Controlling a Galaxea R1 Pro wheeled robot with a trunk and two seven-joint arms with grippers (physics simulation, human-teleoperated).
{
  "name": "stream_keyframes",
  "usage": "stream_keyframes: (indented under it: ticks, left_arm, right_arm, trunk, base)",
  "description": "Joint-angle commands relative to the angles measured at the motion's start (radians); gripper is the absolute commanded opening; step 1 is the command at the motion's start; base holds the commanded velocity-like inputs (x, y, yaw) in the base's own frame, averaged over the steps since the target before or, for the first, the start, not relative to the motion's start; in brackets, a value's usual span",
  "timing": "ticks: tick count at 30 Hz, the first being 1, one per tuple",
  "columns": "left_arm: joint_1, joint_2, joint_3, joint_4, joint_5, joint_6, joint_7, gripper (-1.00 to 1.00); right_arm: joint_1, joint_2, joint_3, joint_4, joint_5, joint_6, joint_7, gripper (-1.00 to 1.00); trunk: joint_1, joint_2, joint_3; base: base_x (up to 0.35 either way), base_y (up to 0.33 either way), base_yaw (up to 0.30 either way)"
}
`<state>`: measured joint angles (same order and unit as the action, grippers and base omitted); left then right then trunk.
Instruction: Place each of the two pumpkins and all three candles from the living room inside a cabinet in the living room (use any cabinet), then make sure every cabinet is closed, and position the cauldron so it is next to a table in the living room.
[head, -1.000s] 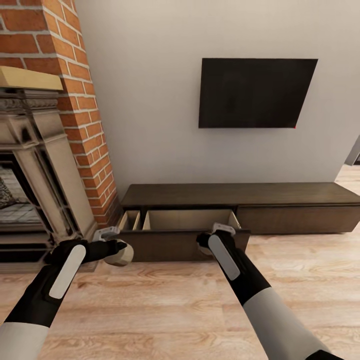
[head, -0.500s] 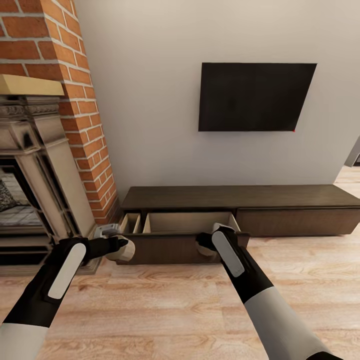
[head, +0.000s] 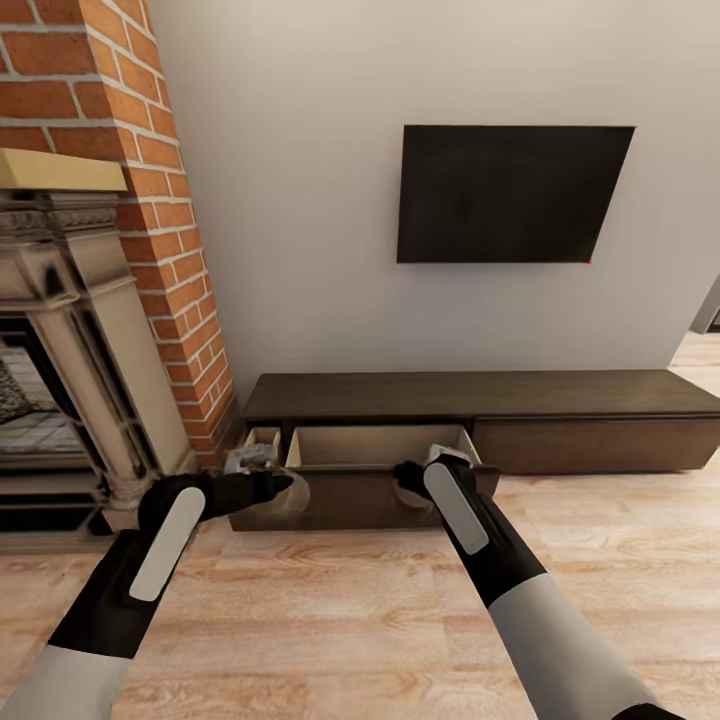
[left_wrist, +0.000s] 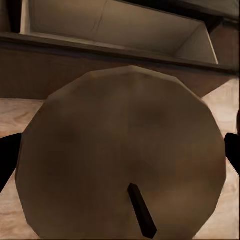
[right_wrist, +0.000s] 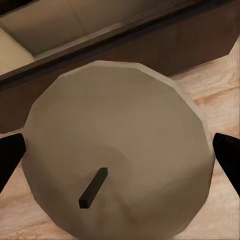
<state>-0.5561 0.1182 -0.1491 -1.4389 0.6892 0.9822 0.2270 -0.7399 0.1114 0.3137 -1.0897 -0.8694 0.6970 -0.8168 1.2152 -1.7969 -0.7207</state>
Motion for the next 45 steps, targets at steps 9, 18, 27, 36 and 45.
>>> stream_keyframes:
  ticks: [9,18,27,36,45]
  left_arm:
    - [-0.004,-0.045,-0.002,0.015,-0.01,-0.013,0.007,-1.0]
    - [-0.004,-0.051,-0.015,0.021,-0.014,-0.015,0.008,-1.0]
    - [-0.004,-0.049,-0.004,0.021,-0.012,-0.014,0.005,-1.0]
    - [-0.004,-0.048,-0.012,0.021,-0.012,-0.014,0.006,-1.0]
    - [-0.003,-0.048,-0.013,0.021,-0.008,-0.014,0.005,-1.0]
  right_arm:
    - [-0.001,-0.055,0.007,-0.012,-0.001,-0.008,0.057,-1.0]
    - [-0.001,-0.057,0.005,-0.027,0.004,-0.008,0.062,-1.0]
    - [-0.001,-0.055,0.006,-0.025,0.015,-0.014,0.064,-1.0]
    - [-0.001,-0.054,0.007,-0.017,0.02,-0.028,0.065,-1.0]
    - [-0.001,-0.052,0.008,-0.015,0.02,-0.03,0.065,-1.0]
  trunk:
    - [0.0,0.0,-0.001]
    - [0.0,0.0,-0.001]
    - [0.0,0.0,-0.001]
    - [0.0,0.0,-0.001]
    - [0.0,0.0,-0.001]
  base:
    - [0.137,0.0,0.0]
    - [0.183,-0.134,0.0]
    - [0.268,-0.095,0.0]
    - [0.268,0.178,0.0]
    - [0.325,0.018,0.021]
